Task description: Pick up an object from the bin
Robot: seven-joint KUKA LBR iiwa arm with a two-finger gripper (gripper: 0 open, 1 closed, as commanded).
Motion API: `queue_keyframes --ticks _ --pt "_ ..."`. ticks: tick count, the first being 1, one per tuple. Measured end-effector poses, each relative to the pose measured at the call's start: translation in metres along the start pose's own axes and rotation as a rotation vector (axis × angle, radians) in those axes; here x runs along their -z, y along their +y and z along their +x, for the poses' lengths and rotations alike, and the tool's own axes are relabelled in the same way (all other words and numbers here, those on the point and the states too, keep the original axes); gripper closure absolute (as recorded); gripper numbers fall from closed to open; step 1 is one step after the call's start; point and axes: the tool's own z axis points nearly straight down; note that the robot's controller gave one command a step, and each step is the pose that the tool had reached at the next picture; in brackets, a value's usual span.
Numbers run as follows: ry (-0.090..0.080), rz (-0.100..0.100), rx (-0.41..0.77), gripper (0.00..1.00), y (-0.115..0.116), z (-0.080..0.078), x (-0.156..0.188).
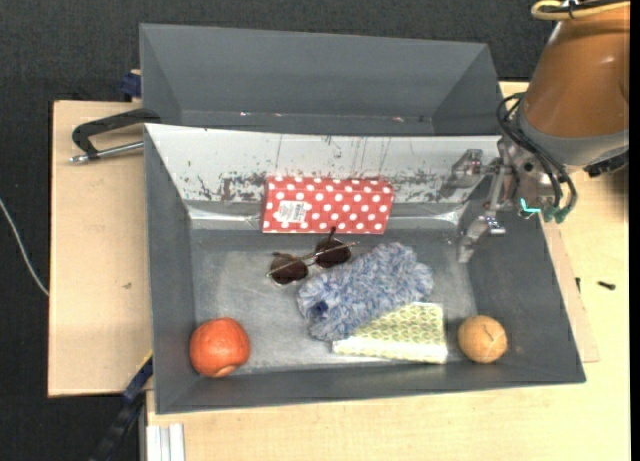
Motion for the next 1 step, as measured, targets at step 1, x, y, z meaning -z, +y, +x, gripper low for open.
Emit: queue_keyframes --ticks 1 --pt "-0.008 0.001 0.001 0.0 0.0003 -0.0015 0.0045"
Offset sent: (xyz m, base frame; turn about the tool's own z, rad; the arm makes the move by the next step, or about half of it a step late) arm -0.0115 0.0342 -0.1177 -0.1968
